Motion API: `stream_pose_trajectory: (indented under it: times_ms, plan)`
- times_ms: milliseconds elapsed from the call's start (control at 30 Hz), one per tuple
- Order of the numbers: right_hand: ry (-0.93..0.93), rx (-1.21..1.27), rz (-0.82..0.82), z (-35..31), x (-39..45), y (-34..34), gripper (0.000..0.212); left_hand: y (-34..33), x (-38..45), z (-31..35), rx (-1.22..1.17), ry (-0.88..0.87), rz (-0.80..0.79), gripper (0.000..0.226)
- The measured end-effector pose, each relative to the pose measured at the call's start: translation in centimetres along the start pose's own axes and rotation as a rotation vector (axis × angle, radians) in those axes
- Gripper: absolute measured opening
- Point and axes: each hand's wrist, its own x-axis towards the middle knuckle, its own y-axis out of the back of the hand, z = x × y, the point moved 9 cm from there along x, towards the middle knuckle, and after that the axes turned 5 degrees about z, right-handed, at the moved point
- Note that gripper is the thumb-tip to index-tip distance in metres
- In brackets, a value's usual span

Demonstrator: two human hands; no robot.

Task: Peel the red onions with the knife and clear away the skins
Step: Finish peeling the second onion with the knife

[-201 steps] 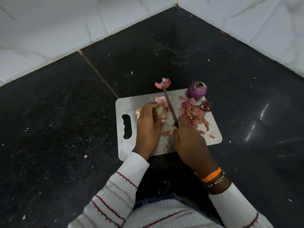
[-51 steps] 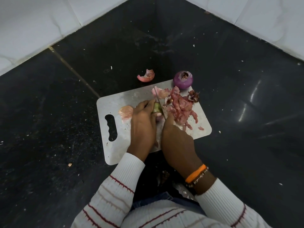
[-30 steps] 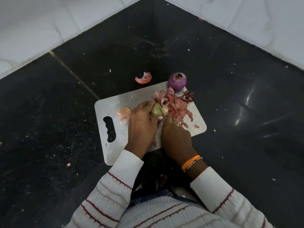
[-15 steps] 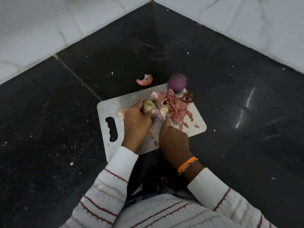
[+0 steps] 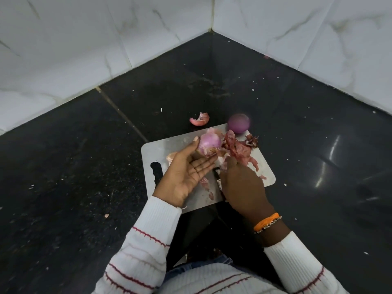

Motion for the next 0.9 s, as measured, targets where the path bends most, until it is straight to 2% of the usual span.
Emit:
stream_pose_trajectory:
  times_ms: [133,200,333,467,533,600,700,900]
  plan:
    - [0.070,0.294,0.231,0.1,0.8,3.6,0.038,-0.2,-0.1,0.3,0.034,-0.037,-0.005,0.050]
    - [0.060,0.491,0.244,0.2,1.1,3.9,0.038,-0.3,-0.1,0.4,0.079,-0.067,-0.003,0.040]
    - [0.095,0.777,0.201,-0.8,0.8,3.7,0.034,-0.5,-0.4,0.7,0.265,-0.189,0.007,0.016]
    - [0.008,0.991,0.106,-0.5,0.6,2.1,0.029,-0.1,-1.3,1.8,0.419,-0.374,0.071,0.024]
    - [-0.090,1.154,0.020,0.0,0.5,1.0,0.026,0.2,-1.8,2.2,0.426,-0.422,0.090,0.022]
    - [-0.170,1.276,-0.055,0.3,0.1,0.3,0.024,0.4,-2.3,2.3,0.419,-0.461,0.091,0.011]
    - [-0.206,1.350,-0.123,0.4,-0.3,0.0,0.023,0.9,-2.6,2.3,0.419,-0.499,0.092,0.005]
    - [-0.374,1.567,-0.216,0.1,-1.1,-0.9,0.024,1.4,-3.0,2.2,0.380,-0.550,0.131,0.009]
